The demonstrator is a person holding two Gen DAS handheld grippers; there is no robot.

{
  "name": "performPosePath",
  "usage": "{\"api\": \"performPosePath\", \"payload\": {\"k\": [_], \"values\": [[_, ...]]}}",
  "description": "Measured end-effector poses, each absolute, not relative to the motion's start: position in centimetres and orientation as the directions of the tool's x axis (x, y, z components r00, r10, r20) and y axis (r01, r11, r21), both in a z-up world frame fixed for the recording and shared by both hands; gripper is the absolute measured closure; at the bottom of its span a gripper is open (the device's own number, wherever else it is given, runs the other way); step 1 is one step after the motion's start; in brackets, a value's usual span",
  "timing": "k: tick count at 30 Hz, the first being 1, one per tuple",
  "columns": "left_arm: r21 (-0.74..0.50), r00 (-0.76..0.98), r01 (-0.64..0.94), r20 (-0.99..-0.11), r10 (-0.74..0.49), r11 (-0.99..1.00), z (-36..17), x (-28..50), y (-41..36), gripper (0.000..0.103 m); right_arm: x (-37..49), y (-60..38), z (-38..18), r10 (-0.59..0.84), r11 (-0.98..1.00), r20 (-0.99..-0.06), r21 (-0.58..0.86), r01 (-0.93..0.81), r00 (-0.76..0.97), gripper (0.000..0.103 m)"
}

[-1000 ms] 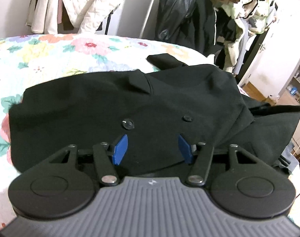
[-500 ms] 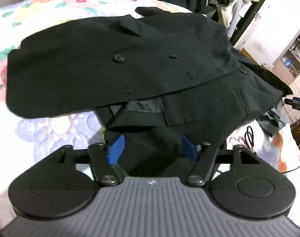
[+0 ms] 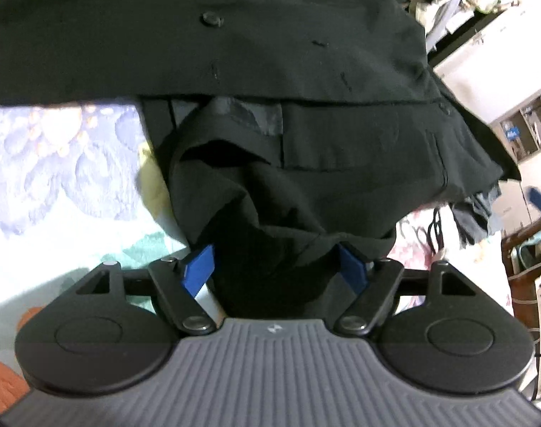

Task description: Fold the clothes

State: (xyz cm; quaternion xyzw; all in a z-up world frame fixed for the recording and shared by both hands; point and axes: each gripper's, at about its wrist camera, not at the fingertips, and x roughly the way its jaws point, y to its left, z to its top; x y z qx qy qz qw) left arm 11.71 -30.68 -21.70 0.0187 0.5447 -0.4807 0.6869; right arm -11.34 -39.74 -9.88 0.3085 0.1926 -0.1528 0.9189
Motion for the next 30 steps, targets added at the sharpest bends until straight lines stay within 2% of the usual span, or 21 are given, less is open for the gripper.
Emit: {"api": "performPosePath", "payload": {"k": [5,9,16,18,22,26,28,30], "values": [[-0.408,0.098,0.714,-0.746,-0.658,0.569,-20.0,11.8,-29.5,0.03,-14.4,-39.1,-5.8,-0.248,0.817,-0.393,0.405,0.409,0.885,0.037],[-0.279,0.277,0.738,-0.706,-0.652,0.615,-18.1,11.8,-28.7,0.03,-18.0,-38.9,-5.8,-0.344,0.78,-0.339,0.415,0.468,0.875,0.037],[-0.096,0.516,0.697,-0.62,-0.59,0.71,-14.1,11.2,-25.0,0.031,-21.8,-36.3,-2.1,-0.419,0.808,-0.337,0.284,0.516,0.843,0.037],[0.002,0.624,0.657,-0.563,-0.542,0.754,-12.2,10.8,-23.8,0.031,-22.9,-35.6,-1.0,-0.44,0.813,-0.335,0.246,0.528,0.833,0.037],[0.199,0.818,0.529,-0.38,-0.432,0.825,-8.8,9.6,-21.7,0.031,-24.9,-34.6,1.5,-0.484,0.814,-0.324,0.174,0.554,0.813,0.037],[0.151,0.869,0.462,-0.274,-0.411,0.874,-6.4,9.7,-19.4,0.03,-26.3,-34.9,5.2,-0.528,0.804,-0.301,0.123,0.582,0.794,0.037],[0.175,0.906,0.407,-0.205,-0.371,0.896,-5.8,9.7,-18.8,0.029,-27.0,-34.9,6.7,-0.537,0.803,-0.29,0.11,0.585,0.792,0.037],[0.213,0.925,0.369,-0.182,-0.334,0.905,-5.8,10.0,-18.6,0.029,-27.3,-35.3,7.5,-0.535,0.803,-0.297,0.111,0.585,0.791,0.037]]}}
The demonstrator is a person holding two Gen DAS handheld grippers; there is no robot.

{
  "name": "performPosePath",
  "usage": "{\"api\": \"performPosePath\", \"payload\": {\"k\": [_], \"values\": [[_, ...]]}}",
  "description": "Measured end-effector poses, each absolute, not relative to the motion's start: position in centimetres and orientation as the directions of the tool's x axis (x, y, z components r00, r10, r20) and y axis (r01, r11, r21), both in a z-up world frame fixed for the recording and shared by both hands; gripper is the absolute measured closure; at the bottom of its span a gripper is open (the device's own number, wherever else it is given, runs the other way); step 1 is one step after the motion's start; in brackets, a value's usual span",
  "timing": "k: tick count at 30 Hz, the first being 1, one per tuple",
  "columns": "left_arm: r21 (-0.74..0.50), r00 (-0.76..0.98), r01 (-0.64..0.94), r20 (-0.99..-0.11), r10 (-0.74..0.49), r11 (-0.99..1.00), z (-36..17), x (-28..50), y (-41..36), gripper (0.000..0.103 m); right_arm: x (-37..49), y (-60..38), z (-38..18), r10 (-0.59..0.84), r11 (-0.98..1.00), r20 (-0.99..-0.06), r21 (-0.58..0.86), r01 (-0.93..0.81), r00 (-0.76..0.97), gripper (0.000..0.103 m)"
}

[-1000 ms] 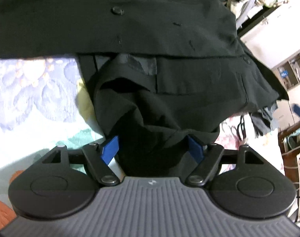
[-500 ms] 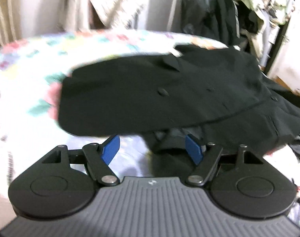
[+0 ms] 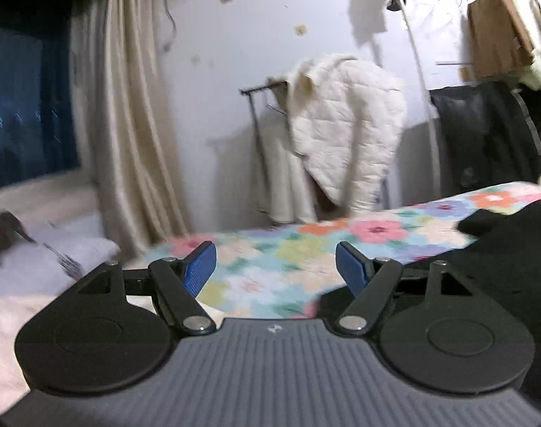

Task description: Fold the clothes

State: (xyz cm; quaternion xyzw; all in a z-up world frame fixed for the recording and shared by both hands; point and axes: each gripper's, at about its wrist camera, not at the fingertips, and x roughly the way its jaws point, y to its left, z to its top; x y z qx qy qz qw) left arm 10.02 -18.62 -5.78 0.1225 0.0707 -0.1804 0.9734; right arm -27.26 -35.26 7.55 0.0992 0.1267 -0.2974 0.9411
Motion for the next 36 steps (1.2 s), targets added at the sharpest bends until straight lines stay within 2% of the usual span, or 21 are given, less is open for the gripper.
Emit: {"api": "performPosePath", "payload": {"k": [1,3,6,7,9,12,16,23,28,29,30,31,32,33,35,36], "values": [[0.211,0.916,0.386,-0.206,-0.345,0.898,-5.9,10.4,-18.6,0.029,-27.1,-35.6,7.6,-0.529,0.804,-0.31,0.115,0.584,0.79,0.037],[0.162,0.851,0.485,-0.311,-0.422,0.859,-6.3,11.1,-19.0,0.029,-26.9,-36.3,7.8,-0.518,0.804,-0.334,0.122,0.581,0.787,0.03],[-0.087,0.578,0.691,-0.528,-0.622,0.717,-7.6,11.8,-20.1,0.028,-23.9,-37.2,5.5,-0.492,0.824,-0.385,0.085,0.56,0.781,0.03],[-0.152,0.483,0.73,-0.575,-0.66,0.666,-8.4,11.3,-20.9,0.029,-22.5,-37.5,4.3,-0.481,0.833,-0.405,0.065,0.549,0.778,0.03],[-0.206,0.321,0.806,-0.635,-0.702,0.555,-9.9,9.8,-22.8,0.028,-19.6,-38.1,2.0,-0.461,0.851,-0.444,0.025,0.525,0.769,0.029],[-0.129,0.25,0.876,-0.702,-0.667,0.464,-12.1,6.8,-25.8,0.028,-15.2,-39.0,-1.6,-0.432,0.875,-0.501,-0.033,0.483,0.75,0.029],[0.071,0.305,0.924,-0.727,-0.615,0.375,-14.4,3.6,-28.4,0.028,-9.4,-40.3,-6.4,-0.397,0.903,-0.576,-0.104,0.417,0.715,0.029],[0.124,0.312,0.937,-0.717,-0.624,0.326,-17.6,2.6,-30.2,0.028,-0.5,-37.4,-15.3,-0.423,0.891,-0.614,-0.417,0.181,0.666,0.03],[0.213,0.311,0.949,-0.739,-0.597,0.231,-20.4,1.2,-31.4,0.016,3.6,-35.5,-21.6,-0.486,0.78,-0.606,-0.626,0.0,0.629,0.03],[0.23,0.317,0.948,-0.745,-0.587,0.221,-20.8,1.2,-31.8,0.014,3.7,-36.2,-21.1,-0.485,0.79,-0.597,-0.613,0.027,0.639,0.034],[0.232,0.32,0.947,-0.748,-0.582,0.222,-20.8,1.5,-32.0,0.016,3.7,-37.0,-20.5,-0.483,0.801,-0.588,-0.596,0.056,0.649,0.042],[0.221,0.317,0.948,-0.745,-0.587,0.231,-20.8,2.0,-32.2,0.025,3.8,-37.7,-19.9,-0.481,0.811,-0.578,-0.578,0.085,0.659,0.048],[0.211,0.332,0.941,-0.722,-0.606,0.265,-20.2,2.8,-32.5,0.068,3.9,-38.5,-19.3,-0.48,0.821,-0.568,-0.559,0.113,0.669,0.071],[0.206,0.366,0.926,-0.69,-0.624,0.315,-19.4,3.8,-32.9,0.092,4.0,-39.3,-18.8,-0.478,0.83,-0.558,-0.54,0.142,0.678,0.085],[0.172,0.434,0.888,-0.622,-0.652,0.426,-17.2,6.3,-34.3,0.091,4.5,-41.7,-16.5,-0.47,0.851,-0.546,-0.489,0.191,0.694,0.094],[0.142,0.453,0.873,-0.593,-0.666,0.467,-16.1,7.8,-35.4,0.091,5.0,-43.0,-15.5,-0.477,0.85,-0.531,-0.483,0.212,0.701,0.095]]}}
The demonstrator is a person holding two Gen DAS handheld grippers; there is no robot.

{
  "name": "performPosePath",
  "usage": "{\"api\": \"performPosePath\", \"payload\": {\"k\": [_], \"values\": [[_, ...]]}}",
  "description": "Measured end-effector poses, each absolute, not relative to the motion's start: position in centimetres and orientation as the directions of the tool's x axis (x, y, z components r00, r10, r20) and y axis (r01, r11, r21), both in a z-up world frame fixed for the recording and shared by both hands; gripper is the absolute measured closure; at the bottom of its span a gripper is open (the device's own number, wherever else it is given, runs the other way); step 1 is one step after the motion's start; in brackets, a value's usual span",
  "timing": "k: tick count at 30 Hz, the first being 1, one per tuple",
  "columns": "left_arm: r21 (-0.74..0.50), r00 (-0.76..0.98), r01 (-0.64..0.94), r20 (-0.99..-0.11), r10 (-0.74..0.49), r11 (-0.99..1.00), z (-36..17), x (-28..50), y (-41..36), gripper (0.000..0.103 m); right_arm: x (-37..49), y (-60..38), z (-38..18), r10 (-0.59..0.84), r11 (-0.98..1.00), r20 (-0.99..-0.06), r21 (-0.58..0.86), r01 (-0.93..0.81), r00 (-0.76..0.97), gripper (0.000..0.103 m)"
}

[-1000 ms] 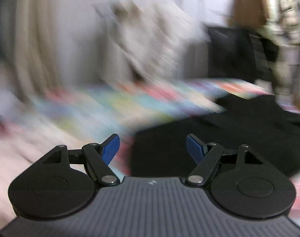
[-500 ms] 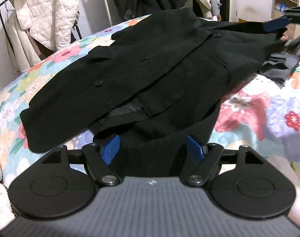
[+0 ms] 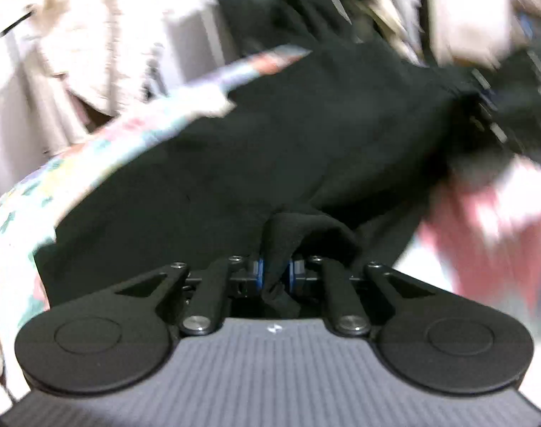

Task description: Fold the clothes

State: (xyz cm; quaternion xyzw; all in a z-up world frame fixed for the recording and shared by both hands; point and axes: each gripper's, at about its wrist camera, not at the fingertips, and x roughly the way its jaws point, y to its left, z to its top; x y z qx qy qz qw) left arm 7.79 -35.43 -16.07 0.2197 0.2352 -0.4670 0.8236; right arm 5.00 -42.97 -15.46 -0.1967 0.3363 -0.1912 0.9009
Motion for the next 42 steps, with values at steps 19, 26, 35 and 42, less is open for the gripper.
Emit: {"api": "performPosePath", "payload": {"k": [19,26,35,42], "values": [[-0.225,0.3,0.835,-0.579,-0.758,0.503,-18.8,12.4,-35.8,0.026,9.2,-59.9,-18.4,-0.334,0.846,-0.721,0.056,0.531,0.608,0.093],[0.027,0.457,0.825,-0.621,-0.637,0.565,-20.7,11.9,-38.7,0.011,6.9,-59.4,-18.0,-0.34,0.804,-0.681,0.146,0.576,0.649,0.078],[-0.416,0.374,0.595,-0.615,-0.695,0.688,-21.6,20.9,-36.2,0.0,0.6,-49.6,-15.2,-0.468,0.812,-0.541,0.047,0.581,0.699,0.043],[-0.407,0.32,0.691,-0.568,-0.758,0.597,-22.3,19.2,-37.8,0.061,1.2,-47.1,-17.0,-0.5,0.846,-0.554,-0.147,0.513,0.666,0.04]]}}
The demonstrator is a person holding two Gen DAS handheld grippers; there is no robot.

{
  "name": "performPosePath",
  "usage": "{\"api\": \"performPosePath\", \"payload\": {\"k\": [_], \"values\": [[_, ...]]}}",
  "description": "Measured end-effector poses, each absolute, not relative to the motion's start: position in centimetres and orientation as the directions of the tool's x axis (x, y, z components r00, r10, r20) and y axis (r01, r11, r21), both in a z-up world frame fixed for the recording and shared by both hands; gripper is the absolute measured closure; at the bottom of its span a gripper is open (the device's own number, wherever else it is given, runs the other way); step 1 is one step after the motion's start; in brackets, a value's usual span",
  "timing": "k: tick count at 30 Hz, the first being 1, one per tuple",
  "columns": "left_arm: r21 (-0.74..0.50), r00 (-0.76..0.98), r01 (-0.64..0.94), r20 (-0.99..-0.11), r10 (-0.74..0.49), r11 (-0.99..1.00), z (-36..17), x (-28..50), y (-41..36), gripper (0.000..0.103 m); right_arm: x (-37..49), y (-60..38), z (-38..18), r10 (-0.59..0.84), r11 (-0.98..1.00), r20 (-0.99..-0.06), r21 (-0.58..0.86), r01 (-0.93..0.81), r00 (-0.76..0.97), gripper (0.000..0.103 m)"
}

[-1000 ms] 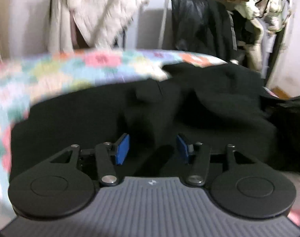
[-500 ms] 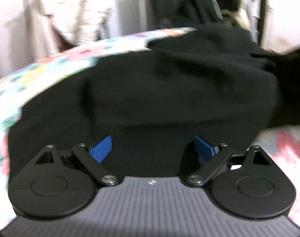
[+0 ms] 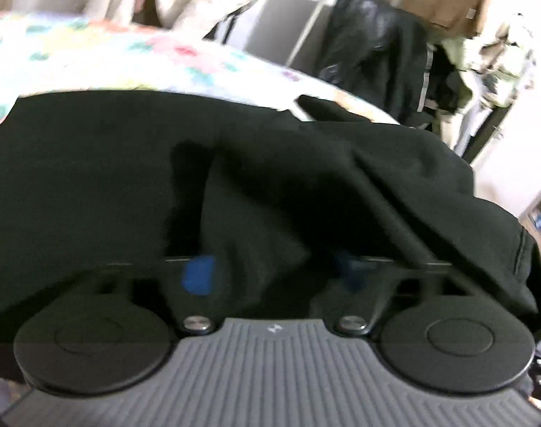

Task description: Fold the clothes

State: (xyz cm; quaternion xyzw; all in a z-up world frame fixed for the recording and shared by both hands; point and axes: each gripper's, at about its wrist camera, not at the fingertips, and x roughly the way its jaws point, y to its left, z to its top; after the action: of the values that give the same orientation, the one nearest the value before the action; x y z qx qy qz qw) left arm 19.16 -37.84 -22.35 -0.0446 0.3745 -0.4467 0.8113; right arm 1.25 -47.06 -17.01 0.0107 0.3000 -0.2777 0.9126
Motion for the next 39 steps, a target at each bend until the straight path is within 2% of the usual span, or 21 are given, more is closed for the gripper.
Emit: {"api": "performPosePath", "payload": {"k": [1,2,3,5,8,9,10,14,17,21,23,24,25,28,30,31,34,35,36,39], "values": [[-0.378,0.326,0.711,-0.57,-0.754,0.593,-22.3,18.6,-38.2,0.066,1.3,-46.7,-17.3,-0.505,0.847,-0.555,-0.174,0.501,0.661,0.039],[-0.349,0.332,0.735,-0.563,-0.757,0.582,-22.2,18.1,-38.6,0.089,1.4,-46.4,-17.5,-0.51,0.849,-0.556,-0.201,0.489,0.656,0.035],[-0.331,0.34,0.749,-0.552,-0.762,0.574,-21.8,17.6,-38.7,0.096,1.5,-46.0,-17.8,-0.515,0.849,-0.556,-0.228,0.476,0.652,0.03],[-0.296,0.357,0.773,-0.527,-0.771,0.561,-21.1,16.8,-38.9,0.1,1.7,-45.3,-18.3,-0.525,0.848,-0.558,-0.281,0.449,0.643,0.032],[-0.243,0.432,0.776,-0.467,-0.772,0.582,-18.7,16.1,-38.6,0.1,2.0,-44.3,-19.1,-0.541,0.841,-0.558,-0.358,0.405,0.63,0.083],[-0.234,0.464,0.769,-0.434,-0.772,0.594,-17.3,16.1,-38.4,0.101,1.6,-45.6,-18.1,-0.493,0.866,-0.565,-0.245,0.436,0.661,0.094],[-0.223,0.497,0.764,-0.395,-0.773,0.605,-15.8,16.0,-38.2,0.101,1.0,-46.8,-17.0,-0.467,0.872,-0.556,-0.16,0.463,0.687,0.099],[-0.119,0.614,0.764,-0.167,-0.771,0.634,-8.6,14.2,-35.2,0.101,-2.7,-52.2,-12.4,-0.359,0.827,-0.45,0.252,0.502,0.817,0.1],[-0.13,0.659,0.74,-0.061,-0.75,0.66,-5.2,12.9,-31.5,0.1,-4.0,-53.7,-10.0,-0.343,0.811,-0.398,0.331,0.482,0.851,0.1],[-0.119,0.702,0.706,-0.015,-0.712,0.698,-3.8,10.0,-25.3,0.102,-4.0,-53.7,-8.3,-0.246,0.831,-0.37,0.395,0.391,0.896,0.1],[-0.115,0.726,0.68,-0.03,-0.687,0.724,-4.2,8.9,-22.9,0.102,-3.4,-53.4,-8.1,-0.209,0.85,-0.387,0.382,0.362,0.898,0.101],[-0.152,0.72,0.673,-0.088,-0.688,0.724,-5.0,9.1,-22.2,0.102,-2.8,-53.3,-8.1,-0.195,0.861,-0.405,0.365,0.354,0.893,0.101],[-0.175,0.714,0.656,-0.171,-0.679,0.734,-6.2,9.7,-22.4,0.102,-2.2,-53.6,-8.4,-0.202,0.862,-0.421,0.353,0.365,0.884,0.101],[-0.113,0.66,0.636,-0.432,-0.614,0.763,-11.5,12.2,-25.9,0.102,0.5,-54.2,-10.5,-0.264,0.873,-0.512,0.233,0.428,0.818,0.101],[-0.101,0.602,0.63,-0.563,-0.566,0.77,-13.7,13.4,-27.8,0.101,2.5,-54.7,-12.1,-0.317,0.873,-0.557,0.145,0.466,0.767,0.1],[-0.081,0.591,0.624,-0.602,-0.537,0.778,-14.4,13.4,-28.5,0.1,3.3,-55.2,-13.0,-0.328,0.866,-0.568,0.139,0.481,0.755,0.1],[0.019,0.64,0.625,-0.584,-0.499,0.78,-14.4,11.6,-29.3,0.097,4.5,-55.9,-14.9,-0.339,0.85,-0.584,0.147,0.506,0.738,0.099],[0.055,0.663,0.627,-0.562,-0.495,0.777,-14.0,10.8,-29.5,0.089,4.6,-56.0,-15.3,-0.34,0.847,-0.585,0.15,0.51,0.737,0.098],[0.084,0.681,0.632,-0.535,-0.5,0.77,-13.6,10.0,-29.6,0.076,4.6,-56.0,-15.7,-0.342,0.844,-0.585,0.153,0.514,0.735,0.096],[0.083,0.646,0.729,-0.413,-0.642,0.68,-11.6,7.4,-30.1,0.051,5.0,-56.5,-16.9,-0.337,0.844,-0.599,0.149,0.515,0.726,0.096]]}}
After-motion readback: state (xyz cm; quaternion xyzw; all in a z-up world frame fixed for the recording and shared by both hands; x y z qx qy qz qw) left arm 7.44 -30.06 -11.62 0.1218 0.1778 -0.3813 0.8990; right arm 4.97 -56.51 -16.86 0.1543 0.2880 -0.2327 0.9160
